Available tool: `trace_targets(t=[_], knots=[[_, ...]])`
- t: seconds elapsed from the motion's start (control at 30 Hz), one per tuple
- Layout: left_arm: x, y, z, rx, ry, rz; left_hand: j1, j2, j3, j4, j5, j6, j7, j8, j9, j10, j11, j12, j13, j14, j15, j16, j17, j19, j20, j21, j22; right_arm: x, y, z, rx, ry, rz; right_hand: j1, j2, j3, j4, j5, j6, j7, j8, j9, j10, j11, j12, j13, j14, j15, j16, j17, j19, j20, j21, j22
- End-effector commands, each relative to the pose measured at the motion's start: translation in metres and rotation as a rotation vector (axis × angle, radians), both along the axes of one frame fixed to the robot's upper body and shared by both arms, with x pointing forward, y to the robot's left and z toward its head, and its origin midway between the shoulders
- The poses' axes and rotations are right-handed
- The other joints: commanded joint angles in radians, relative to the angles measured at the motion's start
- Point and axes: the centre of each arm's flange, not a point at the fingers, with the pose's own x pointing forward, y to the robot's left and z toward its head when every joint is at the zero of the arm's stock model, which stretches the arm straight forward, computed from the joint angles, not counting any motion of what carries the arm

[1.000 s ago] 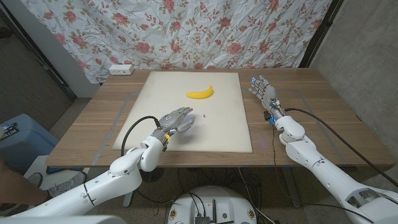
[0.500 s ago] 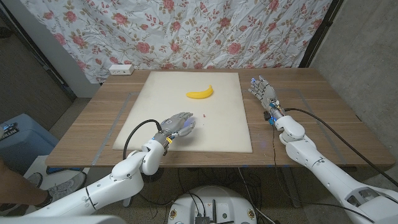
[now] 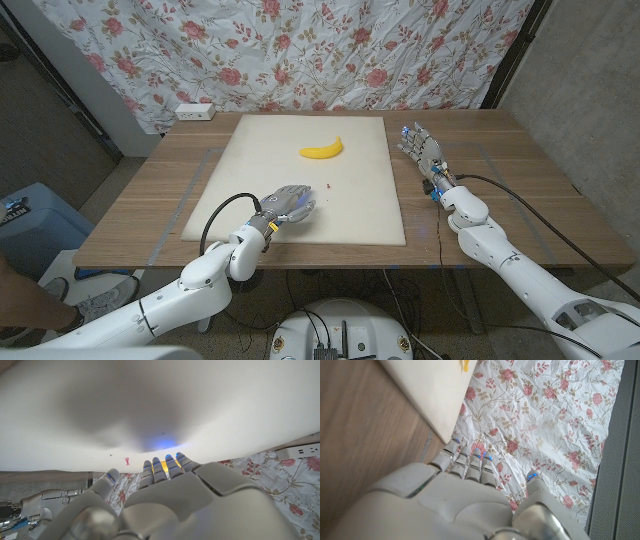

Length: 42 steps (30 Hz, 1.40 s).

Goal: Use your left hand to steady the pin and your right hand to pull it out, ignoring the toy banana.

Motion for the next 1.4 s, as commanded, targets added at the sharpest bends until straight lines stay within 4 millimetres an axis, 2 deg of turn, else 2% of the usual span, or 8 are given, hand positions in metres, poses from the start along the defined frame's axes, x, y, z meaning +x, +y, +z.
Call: trace_targets(t=[0.03, 0.77, 0.9, 0.97, 1.4], knots=[[0.004, -0.003, -0.004, 0.017, 0.051, 0.002, -0.013, 0.111, -0.008, 0.001, 0.005, -0.009, -0.001, -0.002, 0.003, -0.008, 0.0, -0.003, 0.001, -0.007, -0.058, -0.002, 0.002, -0.018, -0.09, 0.0, 0.004, 0.001, 0.002, 0.0, -0.005, 0.002, 0.002, -0.001, 0.013, 0.002, -0.005, -0.004, 0.005, 0.0, 0.001, 0.002, 0.008, -0.005, 0.004, -0.001, 0.007, 0.0, 0.005, 0.0, 0.004, 0.002, -0.001, 0.003], [0.008, -0.004, -0.01, 0.03, 0.101, -0.002, -0.015, 0.114, -0.02, 0.003, 0.006, -0.022, -0.008, 0.002, 0.003, -0.027, -0.002, -0.004, 0.001, -0.032, -0.052, -0.005, 0.003, -0.045, -0.098, 0.009, 0.005, -0.002, 0.004, 0.003, -0.034, -0.001, 0.006, -0.002, 0.016, 0.0, -0.008, -0.005, 0.006, 0.002, -0.001, 0.003, 0.007, -0.005, 0.003, -0.003, 0.007, 0.003, 0.006, -0.005, 0.005, 0.003, -0.005, 0.003], [0.007, -0.004, -0.011, 0.03, 0.11, -0.003, -0.015, 0.115, -0.024, 0.003, 0.006, -0.005, -0.018, 0.009, 0.004, -0.028, -0.001, -0.002, 0.001, -0.035, -0.052, -0.002, 0.003, -0.028, -0.082, 0.02, 0.005, -0.004, 0.004, 0.005, -0.058, -0.001, 0.008, -0.002, 0.017, 0.0, -0.009, -0.005, 0.006, 0.001, -0.001, 0.003, 0.006, -0.005, 0.002, -0.003, 0.008, 0.006, 0.006, -0.006, 0.003, 0.005, -0.006, 0.003], [0.007, -0.004, -0.011, 0.028, 0.115, -0.003, -0.015, 0.116, -0.027, 0.003, 0.006, 0.021, -0.032, 0.018, 0.005, -0.027, 0.0, 0.001, 0.002, -0.036, -0.053, -0.001, 0.003, -0.022, -0.071, 0.023, 0.005, -0.005, 0.005, 0.006, -0.075, -0.003, 0.005, -0.002, 0.017, 0.0, -0.009, -0.005, 0.005, 0.0, -0.002, 0.003, 0.005, -0.005, 0.002, -0.003, 0.006, 0.007, 0.006, -0.006, 0.003, 0.006, -0.006, 0.003], [0.01, -0.004, -0.009, 0.03, 0.126, -0.006, -0.014, 0.118, -0.029, 0.003, 0.007, 0.035, -0.033, 0.019, 0.005, -0.025, 0.007, 0.003, 0.002, -0.041, -0.047, 0.0, 0.003, -0.018, -0.065, 0.026, 0.005, -0.017, 0.015, 0.015, -0.213, -0.047, -0.029, 0.014, 0.015, 0.006, -0.025, -0.005, -0.005, -0.008, -0.006, 0.003, 0.0, -0.006, 0.0, -0.004, 0.002, 0.01, 0.002, -0.015, 0.003, 0.011, -0.008, 0.003]])
